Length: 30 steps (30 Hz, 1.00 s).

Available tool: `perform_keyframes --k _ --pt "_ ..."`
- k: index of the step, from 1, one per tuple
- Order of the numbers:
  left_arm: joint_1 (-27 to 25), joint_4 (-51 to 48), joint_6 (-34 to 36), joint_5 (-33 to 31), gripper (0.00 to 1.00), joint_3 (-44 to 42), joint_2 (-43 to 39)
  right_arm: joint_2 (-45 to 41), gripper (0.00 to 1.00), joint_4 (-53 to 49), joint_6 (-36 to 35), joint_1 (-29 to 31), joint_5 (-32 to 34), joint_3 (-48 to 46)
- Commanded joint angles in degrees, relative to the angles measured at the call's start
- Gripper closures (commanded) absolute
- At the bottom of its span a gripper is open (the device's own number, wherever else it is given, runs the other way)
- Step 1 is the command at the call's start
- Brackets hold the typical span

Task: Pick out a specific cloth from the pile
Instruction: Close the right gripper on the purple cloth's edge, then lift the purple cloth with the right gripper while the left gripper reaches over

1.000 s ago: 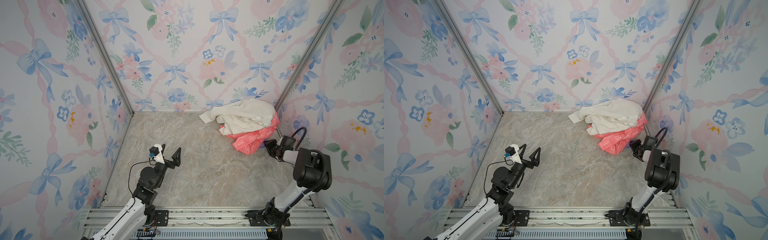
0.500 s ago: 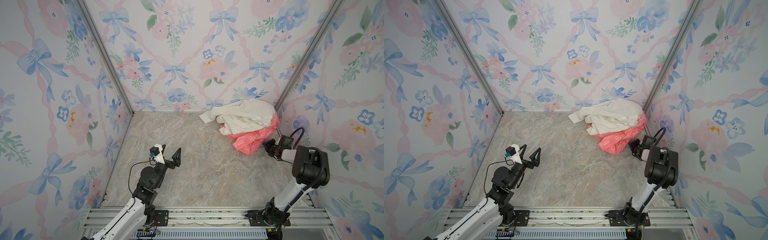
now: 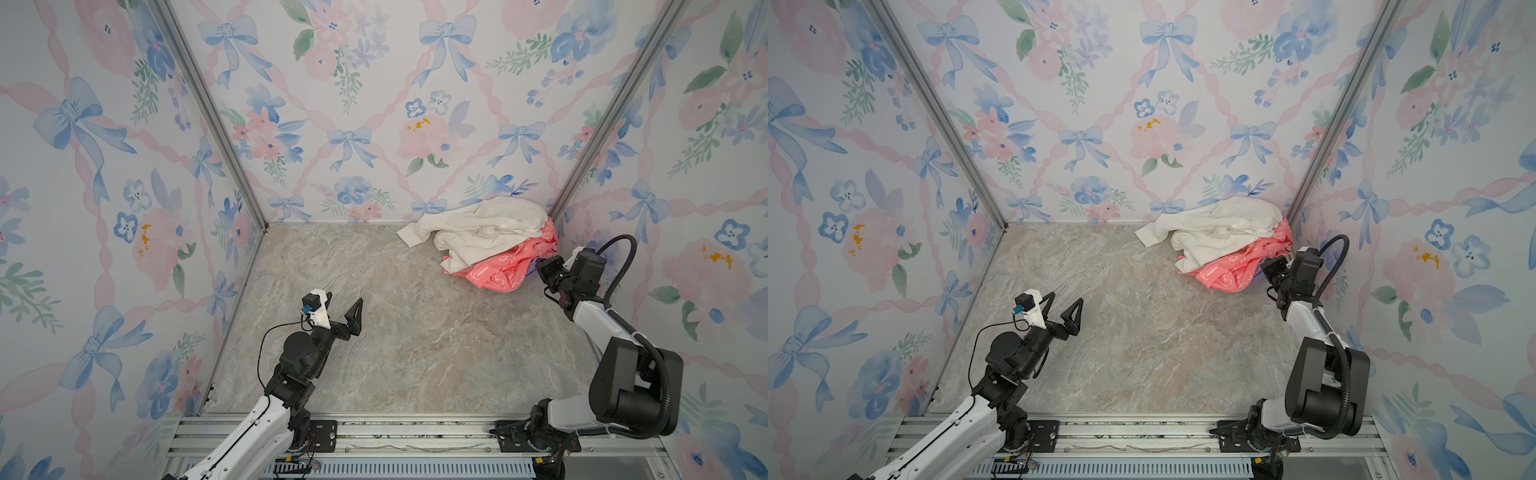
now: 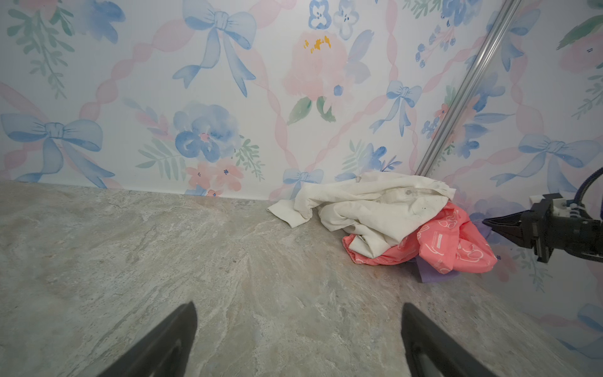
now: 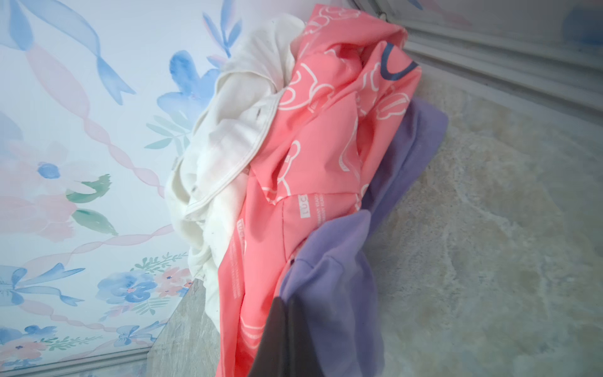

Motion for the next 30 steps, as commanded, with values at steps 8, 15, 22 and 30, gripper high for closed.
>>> perform_keyframes --k 8,15,22,30 --pt "-0.4 -0.2 -1.7 2.1 0.02 1.9 -3.3 -8.5 1.0 -11.8 -4.6 4.5 2.3 18.3" --pt "-0.4 -0.2 -2.0 4.3 0.02 3.1 -3.8 -9.8 1.0 -13.6 -6.8 7.4 1.0 27.4" --pt "-0.9 -0.1 -1.8 8.9 0.02 7.4 -1.7 -12.2 1.0 -16.3 -13.8 14.5 0.3 32.2" --pt "-7.0 0.5 3.7 13.4 0.02 18.3 9.6 -13.3 1.0 -23.1 -20.9 25.8 -0.8 34.6"
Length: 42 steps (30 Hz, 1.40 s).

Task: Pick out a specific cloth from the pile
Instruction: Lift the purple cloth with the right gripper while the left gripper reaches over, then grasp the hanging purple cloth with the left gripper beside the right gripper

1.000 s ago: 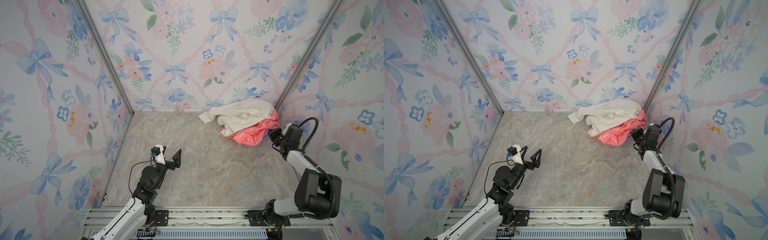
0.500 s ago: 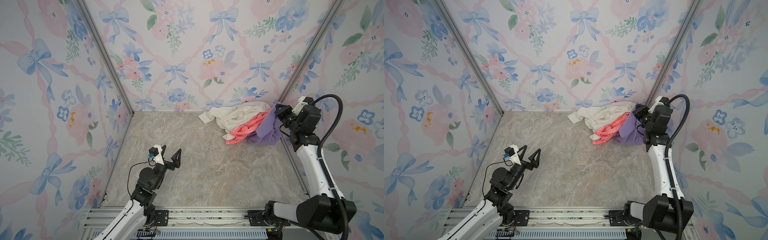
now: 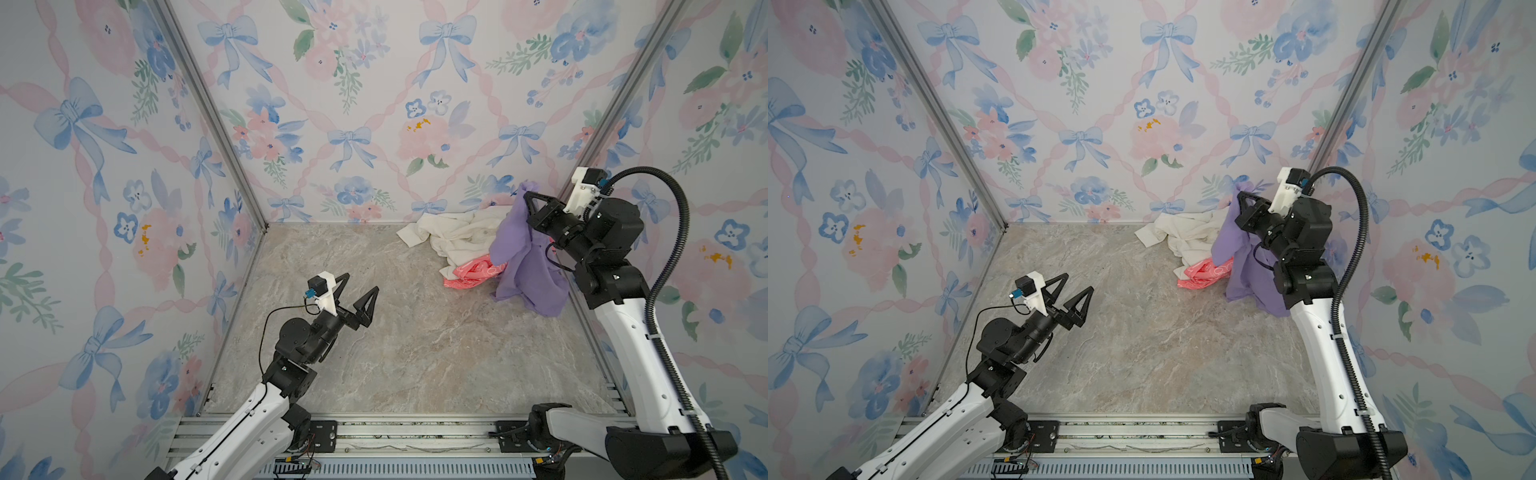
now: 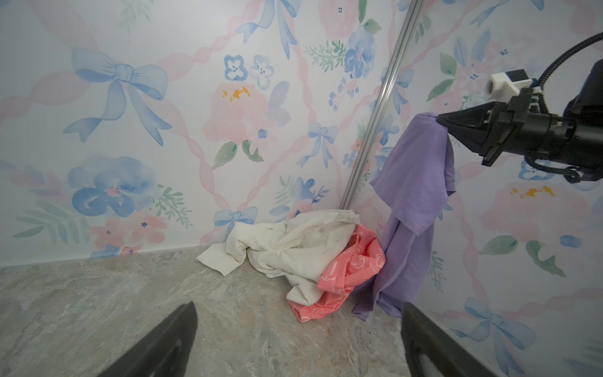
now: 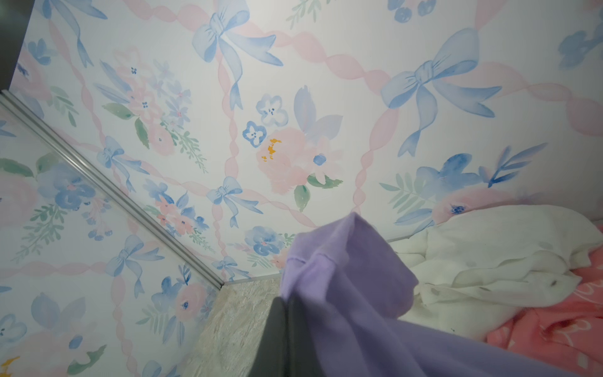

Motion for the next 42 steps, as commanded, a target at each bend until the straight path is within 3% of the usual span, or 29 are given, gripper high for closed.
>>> perform_keyframes --k 1,8,19,21,24,26,27,28,29,32,37,42 --pt "-3.3 1.0 4.8 3.7 0.02 5.7 4.5 -1.5 1.0 -2.3 -5.4 5.2 -1.7 3.5" --pt "-11.2 5.4 9.9 7.8 0.02 18.7 20.3 -1.0 1.0 -7.2 -10.5 15.7 -0.3 5.9" --pt "-15.3 9.8 9.0 11.8 0.04 37.3 44.2 -0.7 1.0 -8.2 -11.3 23.9 3.0 2.3" --pt "-15.3 11.6 7.4 13.4 0.11 39.7 47.7 -1.1 1.0 -7.1 -10.5 24.2 3.2 0.9" --pt "-15.4 13.0 4.9 15.1 0.54 43.7 52.2 -1.5 0.99 -6.3 -9.9 24.4 3.4 -1.0" --pt "-15.3 12.9 4.2 15.0 0.87 44.8 53.5 -2.0 0.92 -7.2 -10.9 24.4 5.1 -1.8" --pt "-15.4 12.9 4.1 14.1 0.97 44.7 53.4 -2.4 0.89 -8.1 -11.7 24.4 6.2 -2.0" --pt "-15.3 12.9 4.3 12.6 1.0 44.1 53.0 -2.9 0.85 -8.9 -12.8 24.3 7.5 -2.3" --pt "-15.2 12.9 4.9 11.2 1.0 43.4 52.2 -3.3 0.8 -9.6 -13.6 24.3 8.6 -2.6" --pt "-14.7 12.8 7.6 6.0 1.0 40.2 48.0 -5.9 0.5 -11.6 -16.8 23.9 13.0 -4.3" --pt "-12.1 4.3 11.4 -0.6 1.0 40.9 41.0 -10.1 0.27 -12.9 -19.2 22.4 17.8 -8.0" --pt "-9.6 -6.7 16.1 -6.2 1.0 45.0 36.9 -13.4 0.16 -13.0 -19.2 20.1 18.3 -11.9"
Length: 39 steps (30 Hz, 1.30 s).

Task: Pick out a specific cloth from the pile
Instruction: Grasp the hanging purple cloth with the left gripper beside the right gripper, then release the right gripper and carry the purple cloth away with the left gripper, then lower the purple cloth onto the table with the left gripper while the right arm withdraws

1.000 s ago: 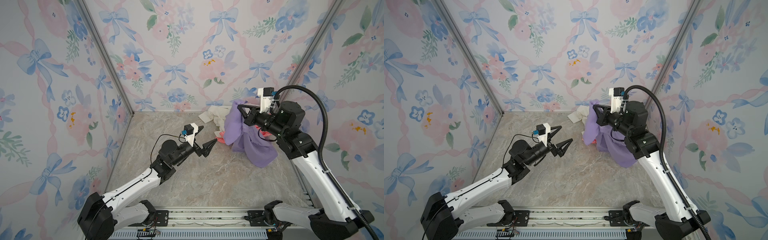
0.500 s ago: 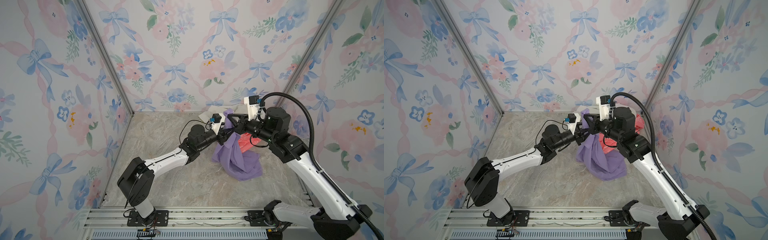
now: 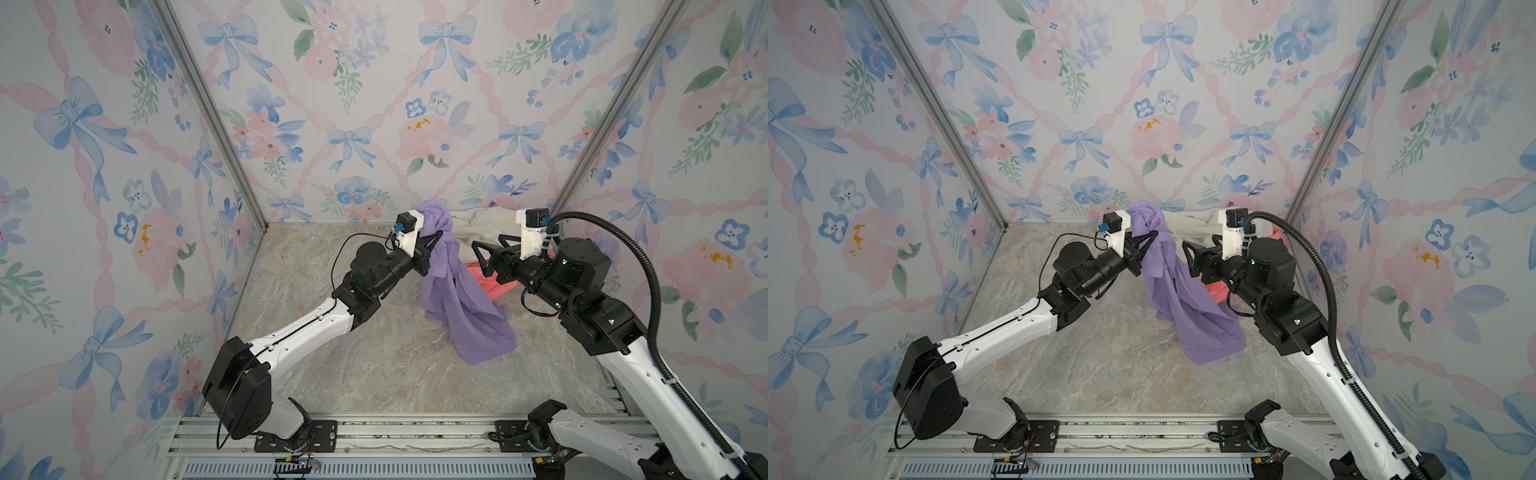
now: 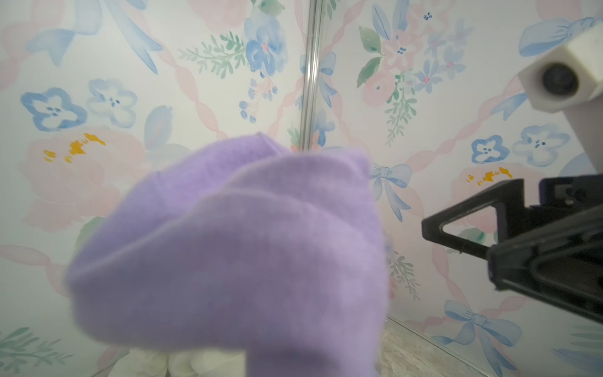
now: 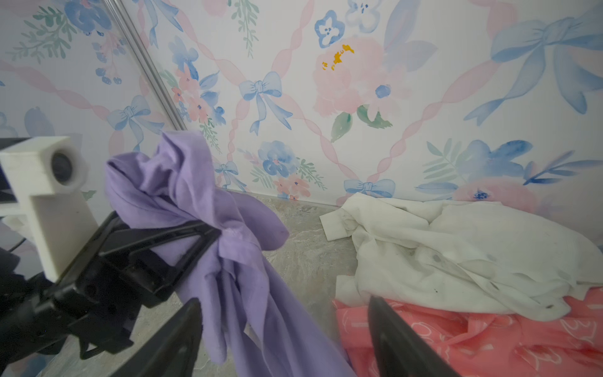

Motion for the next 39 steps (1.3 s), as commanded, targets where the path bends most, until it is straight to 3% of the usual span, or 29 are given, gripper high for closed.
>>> perform_keyframes --k 1,8,19,25,28,34,39 --pt "2.0 -8.1 4.7 -6.4 1.0 4.4 -2.7 -1.4 0.15 -2.0 -1.0 -1.6 2.1 -2.4" --pt "7.2 -21.1 10.1 -12.8 1.0 14.3 -1.7 -3.1 0.02 -2.7 -1.2 -3.5 2.0 -4.8" --pt "20.2 -23.8 13.2 -20.2 1.0 34.4 13.1 -0.4 0.03 -2.5 -1.2 -3.7 0.3 -6.1" --pt "22.4 -23.4 14.4 -24.1 1.0 40.9 18.3 -0.2 0.03 -1.8 -0.8 -3.8 -0.3 -7.1" --pt "22.8 -22.5 12.6 -24.2 1.0 35.2 17.4 -0.4 0.03 -1.7 -0.5 -3.8 -0.5 -8.1" --pt "23.5 -8.4 6.9 -28.0 1.0 4.0 8.7 -2.0 0.03 -2.5 0.6 -3.8 -0.5 -11.3" --pt "26.7 -7.5 -2.5 -28.1 0.98 -13.1 6.0 -3.3 0.03 -3.7 1.3 -4.0 -0.4 -14.4"
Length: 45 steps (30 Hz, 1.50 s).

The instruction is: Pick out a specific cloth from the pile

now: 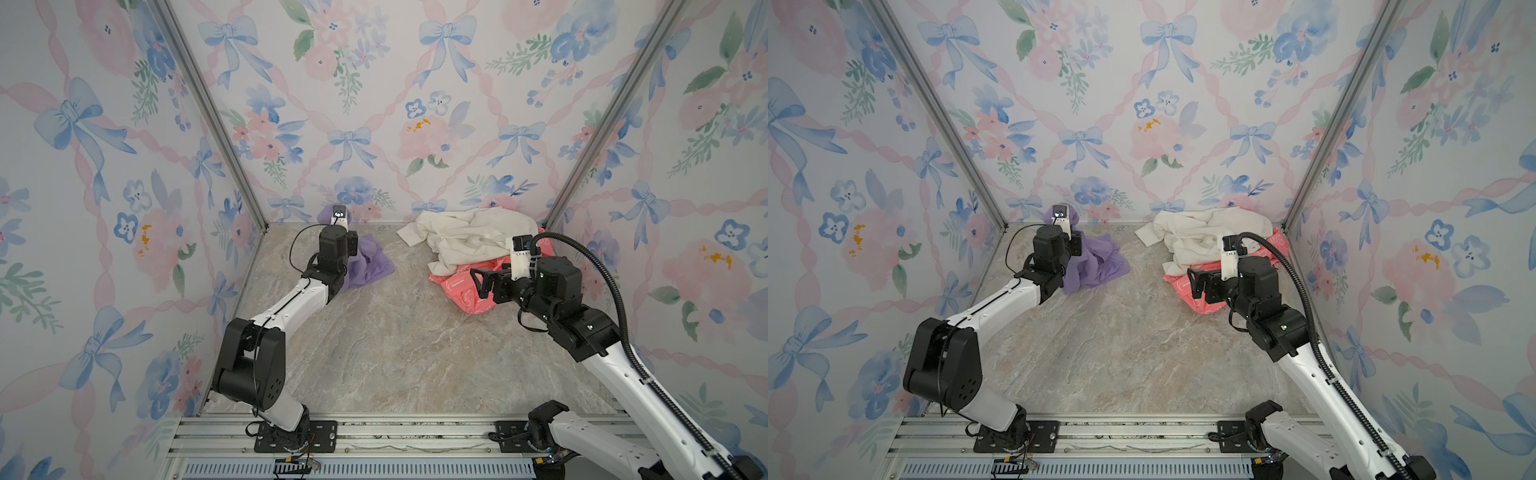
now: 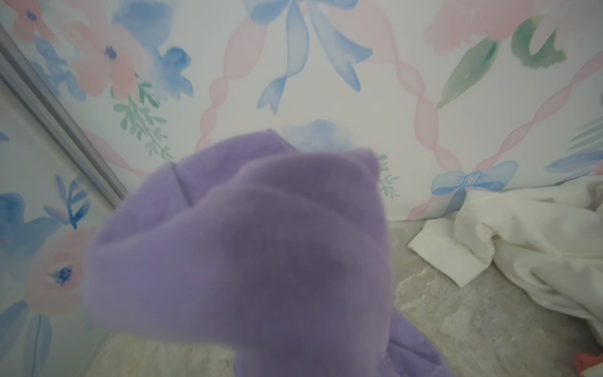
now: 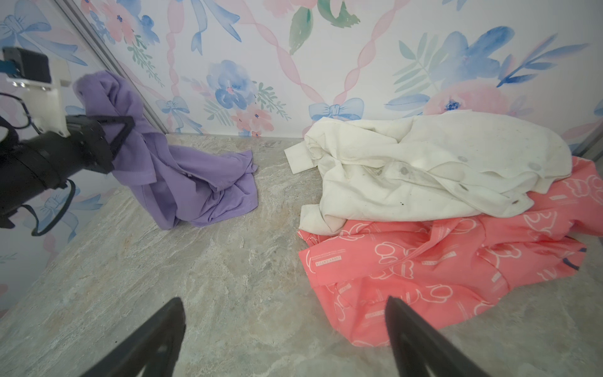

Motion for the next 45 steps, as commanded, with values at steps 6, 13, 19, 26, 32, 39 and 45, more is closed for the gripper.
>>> perform_keyframes --k 6,13,19,26,32,39,45 --pt "6.0 4.5 -14.7 3.8 0.62 -15.5 -6.5 -0.1 0.03 -2.6 1.6 -0.7 -0.1 -3.3" --pt "5.9 4.5 -23.7 8.9 0.12 -27.5 -22.7 0.0 0.03 -2.3 1.8 -1.1 -0.1 -3.9" --pt "5.7 1.3 -22.8 6.8 0.02 -30.6 -38.5 -1.4 0.03 -0.5 1.7 -1.4 0.2 -5.2" --pt "5.6 -4.9 -19.6 5.6 0.02 -27.4 -47.9 -4.2 0.03 2.8 2.1 -4.1 0.6 -8.1" --pt "5.5 -2.0 -14.4 6.5 0.02 -29.6 -50.3 -6.5 0.03 8.5 1.0 -9.7 0.6 -12.4" --pt "5.3 9.6 -12.0 0.8 0.02 -39.6 -49.4 -8.9 0.03 20.7 -0.1 -18.2 0.8 -22.8" --pt "5.3 23.1 -9.1 -1.6 0.02 -45.8 -40.8 -3.8 0.03 31.5 -1.4 -22.8 0.8 -30.1"
